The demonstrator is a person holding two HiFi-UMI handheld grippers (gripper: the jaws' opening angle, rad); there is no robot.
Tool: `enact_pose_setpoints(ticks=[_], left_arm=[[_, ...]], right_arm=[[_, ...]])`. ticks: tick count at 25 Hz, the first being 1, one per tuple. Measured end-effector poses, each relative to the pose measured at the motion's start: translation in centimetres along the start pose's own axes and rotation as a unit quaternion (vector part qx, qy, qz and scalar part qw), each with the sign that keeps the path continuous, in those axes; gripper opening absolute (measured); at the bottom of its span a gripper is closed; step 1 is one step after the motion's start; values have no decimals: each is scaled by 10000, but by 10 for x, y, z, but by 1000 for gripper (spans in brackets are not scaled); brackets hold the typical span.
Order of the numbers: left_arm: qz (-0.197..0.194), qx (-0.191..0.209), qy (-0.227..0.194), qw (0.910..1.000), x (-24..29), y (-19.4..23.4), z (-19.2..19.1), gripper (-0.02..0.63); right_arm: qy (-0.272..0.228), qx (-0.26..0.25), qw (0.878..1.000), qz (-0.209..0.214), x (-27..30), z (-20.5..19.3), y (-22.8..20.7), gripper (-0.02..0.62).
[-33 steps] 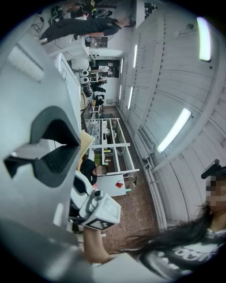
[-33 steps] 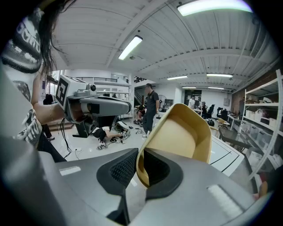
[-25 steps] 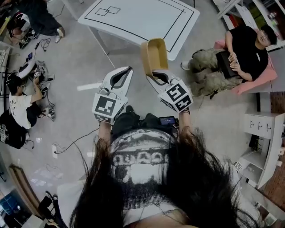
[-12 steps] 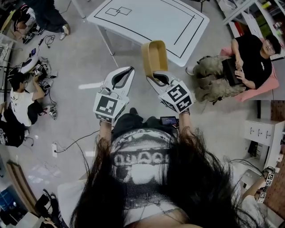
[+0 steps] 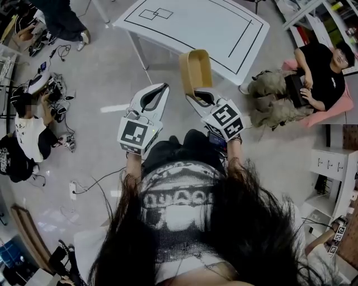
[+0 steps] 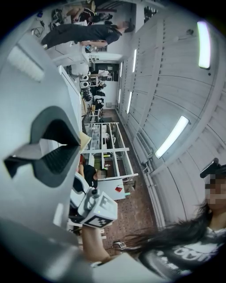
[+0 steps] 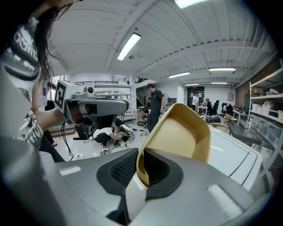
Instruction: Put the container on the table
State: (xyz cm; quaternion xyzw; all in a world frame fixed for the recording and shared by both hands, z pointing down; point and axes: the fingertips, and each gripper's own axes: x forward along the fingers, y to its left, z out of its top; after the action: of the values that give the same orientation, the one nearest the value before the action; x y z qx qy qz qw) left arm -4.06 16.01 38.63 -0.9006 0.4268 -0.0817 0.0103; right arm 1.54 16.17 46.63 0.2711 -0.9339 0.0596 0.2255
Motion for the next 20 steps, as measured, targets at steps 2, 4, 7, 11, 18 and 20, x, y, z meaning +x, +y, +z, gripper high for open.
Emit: enact_pose_setpoints(ticks=[2, 4, 7, 11, 18, 20], left_arm=[[8, -52, 8, 10000, -2, 3, -2, 0], [-7, -88, 15, 10000, -1, 5, -4, 0], [-39, -148, 14, 9999, 4, 10, -7, 0], [-61, -217, 57, 9997, 16, 18, -15, 0], [21, -228, 143, 9996, 54, 57, -21, 0], [41, -206, 185, 9996, 70, 72, -21, 0]], right_arm=[[41, -5, 10000, 8, 1, 2, 2, 44], [61, -4, 10000, 3, 1, 3, 2, 44], [98, -9, 10000, -4, 6, 4, -3, 44], [151, 21, 9999, 31, 16, 2, -13, 44], [127, 77, 9999, 80, 49, 8, -60, 44], [102, 92, 9999, 64, 59, 13, -80, 44]])
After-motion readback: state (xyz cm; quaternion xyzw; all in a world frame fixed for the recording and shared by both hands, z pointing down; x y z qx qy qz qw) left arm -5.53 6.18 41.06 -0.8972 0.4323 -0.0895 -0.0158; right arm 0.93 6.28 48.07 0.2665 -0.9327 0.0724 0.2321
